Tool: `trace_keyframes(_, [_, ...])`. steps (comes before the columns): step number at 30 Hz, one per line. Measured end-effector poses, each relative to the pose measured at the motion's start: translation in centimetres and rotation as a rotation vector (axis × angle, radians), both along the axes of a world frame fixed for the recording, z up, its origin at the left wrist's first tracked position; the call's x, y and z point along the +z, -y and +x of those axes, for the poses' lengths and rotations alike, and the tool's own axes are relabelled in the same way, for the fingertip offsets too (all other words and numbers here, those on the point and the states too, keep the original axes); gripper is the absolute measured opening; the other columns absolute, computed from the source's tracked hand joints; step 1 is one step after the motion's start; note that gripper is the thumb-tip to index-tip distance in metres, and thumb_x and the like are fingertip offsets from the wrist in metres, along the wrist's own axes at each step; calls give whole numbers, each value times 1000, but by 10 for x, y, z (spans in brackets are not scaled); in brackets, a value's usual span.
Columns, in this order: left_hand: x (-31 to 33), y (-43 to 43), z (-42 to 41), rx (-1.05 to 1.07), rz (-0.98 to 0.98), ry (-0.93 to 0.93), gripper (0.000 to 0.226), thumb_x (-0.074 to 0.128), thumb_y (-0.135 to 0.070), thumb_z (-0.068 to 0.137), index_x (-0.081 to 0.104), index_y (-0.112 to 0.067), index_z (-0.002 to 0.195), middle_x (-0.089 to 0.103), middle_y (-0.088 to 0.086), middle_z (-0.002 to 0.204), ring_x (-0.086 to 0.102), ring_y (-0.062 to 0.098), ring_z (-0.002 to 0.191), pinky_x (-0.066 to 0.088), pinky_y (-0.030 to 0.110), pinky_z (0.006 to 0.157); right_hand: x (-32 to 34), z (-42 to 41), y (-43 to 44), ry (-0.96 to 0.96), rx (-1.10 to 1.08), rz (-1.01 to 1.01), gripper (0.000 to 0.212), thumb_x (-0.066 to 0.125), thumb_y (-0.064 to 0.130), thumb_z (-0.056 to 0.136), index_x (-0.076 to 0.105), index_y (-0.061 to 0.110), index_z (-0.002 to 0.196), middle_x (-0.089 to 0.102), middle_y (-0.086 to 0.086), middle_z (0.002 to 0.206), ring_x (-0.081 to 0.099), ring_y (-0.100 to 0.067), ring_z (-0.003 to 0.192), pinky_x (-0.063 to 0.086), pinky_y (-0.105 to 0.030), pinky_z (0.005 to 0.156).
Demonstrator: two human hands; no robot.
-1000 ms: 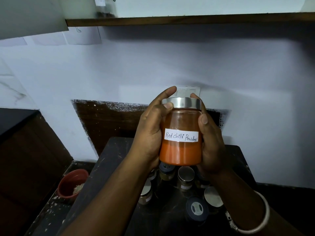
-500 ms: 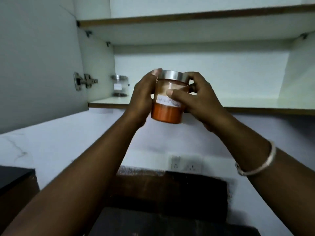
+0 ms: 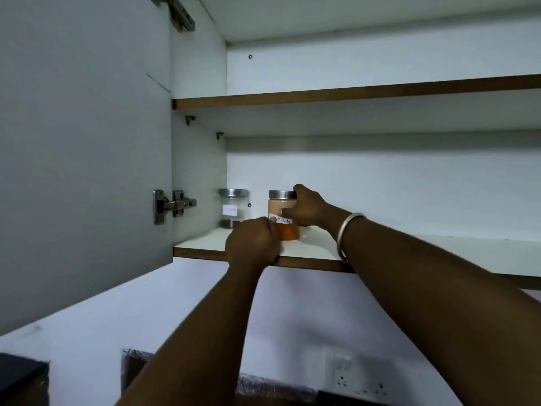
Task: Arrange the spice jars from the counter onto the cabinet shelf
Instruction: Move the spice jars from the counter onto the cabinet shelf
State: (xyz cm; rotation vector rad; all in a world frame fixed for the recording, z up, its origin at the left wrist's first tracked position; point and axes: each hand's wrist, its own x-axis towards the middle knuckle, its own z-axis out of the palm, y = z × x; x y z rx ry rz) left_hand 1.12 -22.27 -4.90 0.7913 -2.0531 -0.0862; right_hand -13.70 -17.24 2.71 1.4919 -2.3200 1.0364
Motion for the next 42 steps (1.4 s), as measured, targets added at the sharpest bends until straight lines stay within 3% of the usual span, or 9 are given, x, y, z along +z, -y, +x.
trace_keyframes(7, [-2,9,-5,39,-62,-15,48,31,-45,107,71,-20,102,74,3,102,69,26,95,48,34,77,6,-27,83,-12,3,55,53,76,35,84,53,12,125,65,-10,125,60,-25,103,44,-30,80])
trace_keyframes(19, [-9,10,-9,17,-116,-128,48,33,-46,108,73,-20,103,75,3,99,70,23,92,43,31,73,9,-23,111,-38,-11,129,63,75,37,89,45,7,136,57,-15,134,54,-34,126,50,-46,103])
trace_keyframes(23, [-4,11,-6,-34,-113,-128,48,33,-44,107,74,-20,101,75,4,94,70,24,87,43,31,70,0,-12,96,205,28,124,89,58,2,98,-7,6,159,36,-15,156,43,-38,139,41,-41,106])
trace_keyframes(26, [-2,12,-3,-73,-80,-126,48,34,-44,106,74,-19,99,74,5,94,70,27,88,49,34,72,-1,-7,70,378,-2,309,54,56,4,100,34,7,149,47,-18,142,54,-32,127,50,-33,91])
trace_keyframes(28, [0,10,0,-75,-39,-117,49,35,-46,103,74,-18,94,74,6,94,70,30,90,51,36,75,-2,-7,47,507,38,357,5,61,10,100,57,10,103,53,-10,112,59,-21,103,54,-31,89])
trace_keyframes(30, [2,9,2,-83,-1,-118,50,33,-48,95,71,-16,88,73,9,92,69,34,90,49,37,75,-4,-2,23,491,48,360,13,63,20,100,59,10,93,54,-6,103,58,-17,93,53,-30,87])
trace_keyframes(35, [1,-5,12,-148,35,-161,49,33,-50,90,68,-15,87,73,16,93,68,39,93,49,39,75,-21,38,-50,99,7,513,60,52,58,97,62,8,129,59,-4,122,58,-23,106,46,-34,87])
trace_keyframes(40, [-4,-32,31,-387,196,-254,34,42,-38,93,68,-21,80,73,16,95,68,30,97,52,45,85,-36,99,-138,-23,-6,345,76,38,78,93,72,10,98,71,-12,110,62,-15,75,45,-25,62])
trace_keyframes(42, [-20,-72,36,-576,177,-350,23,45,-25,94,56,-27,74,63,10,82,59,20,84,49,50,80,-58,122,-176,-43,-3,204,68,45,76,92,74,15,98,72,-6,108,65,-15,84,45,-26,65])
